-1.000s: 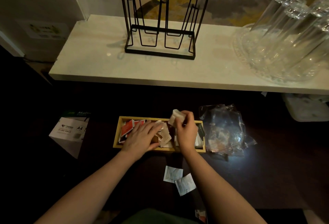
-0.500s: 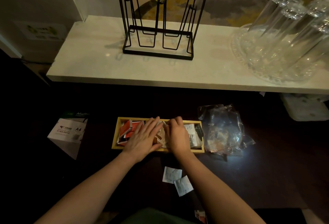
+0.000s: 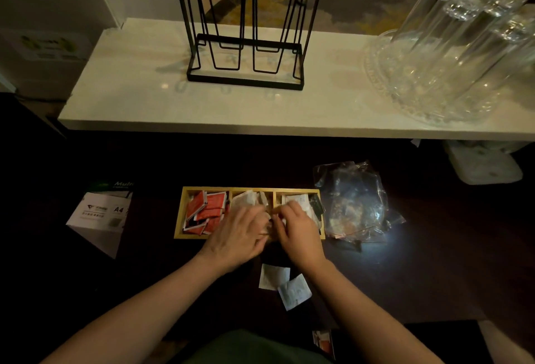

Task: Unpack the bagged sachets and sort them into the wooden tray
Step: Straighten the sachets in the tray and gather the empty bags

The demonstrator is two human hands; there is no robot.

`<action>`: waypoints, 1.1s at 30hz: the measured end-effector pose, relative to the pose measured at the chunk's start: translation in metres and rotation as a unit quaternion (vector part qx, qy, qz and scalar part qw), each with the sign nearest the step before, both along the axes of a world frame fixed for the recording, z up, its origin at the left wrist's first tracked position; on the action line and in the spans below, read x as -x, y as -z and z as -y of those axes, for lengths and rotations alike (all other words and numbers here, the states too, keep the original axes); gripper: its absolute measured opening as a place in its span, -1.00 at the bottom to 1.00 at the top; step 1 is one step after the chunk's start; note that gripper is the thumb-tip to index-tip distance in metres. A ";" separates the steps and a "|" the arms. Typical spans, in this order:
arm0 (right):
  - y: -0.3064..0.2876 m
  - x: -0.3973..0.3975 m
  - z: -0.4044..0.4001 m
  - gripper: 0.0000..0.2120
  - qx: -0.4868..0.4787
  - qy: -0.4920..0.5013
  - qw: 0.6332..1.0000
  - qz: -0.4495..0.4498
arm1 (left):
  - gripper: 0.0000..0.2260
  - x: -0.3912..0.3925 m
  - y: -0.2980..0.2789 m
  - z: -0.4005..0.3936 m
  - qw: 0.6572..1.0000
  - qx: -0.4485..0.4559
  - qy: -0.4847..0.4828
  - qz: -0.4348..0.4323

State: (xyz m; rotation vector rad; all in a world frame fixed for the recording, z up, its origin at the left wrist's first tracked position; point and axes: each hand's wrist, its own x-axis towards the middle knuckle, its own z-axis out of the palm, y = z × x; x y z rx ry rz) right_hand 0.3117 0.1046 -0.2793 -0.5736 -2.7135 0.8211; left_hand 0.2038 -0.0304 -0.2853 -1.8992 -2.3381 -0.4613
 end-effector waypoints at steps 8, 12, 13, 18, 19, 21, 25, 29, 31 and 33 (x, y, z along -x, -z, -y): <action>0.046 -0.110 0.015 -0.52 -0.037 -0.017 0.968 0.247 | -0.67 -0.060 0.006 -0.003 0.959 0.265 0.097 0.031; 0.048 -0.102 0.021 -0.48 -0.011 0.007 0.958 0.287 | -0.47 -0.075 0.018 -0.012 0.932 0.352 -0.005 0.080; 0.047 -0.097 0.021 -0.49 0.006 0.014 0.956 0.294 | -0.47 -0.077 0.019 -0.014 0.928 0.360 -0.016 0.092; 0.048 -0.077 0.016 -0.62 0.086 0.043 0.950 0.296 | -0.67 -0.071 0.027 -0.016 0.898 0.354 -0.096 0.241; 0.047 -0.073 0.016 -0.66 0.115 0.055 0.953 0.274 | -0.74 -0.067 0.026 -0.015 0.889 0.335 -0.104 0.295; 0.043 -0.065 0.019 -0.73 0.170 0.066 0.957 0.224 | -0.88 -0.060 0.023 -0.011 0.838 0.303 -0.113 0.439; 0.030 -0.056 0.014 -0.74 0.247 0.057 0.955 0.153 | -0.86 -0.050 0.007 -0.006 0.825 0.246 -0.111 0.497; 0.022 -0.072 -0.009 -0.85 0.243 0.134 0.952 0.127 | -0.92 -0.043 -0.014 -0.004 0.929 0.125 -0.120 0.326; 0.028 -0.087 -0.022 -0.78 0.127 0.182 0.960 0.169 | -0.88 -0.039 -0.023 -0.002 0.962 0.050 -0.083 0.254; 0.035 -0.102 -0.029 -0.73 0.056 0.208 0.958 0.190 | -0.81 -0.033 -0.028 0.002 0.979 0.007 -0.039 0.202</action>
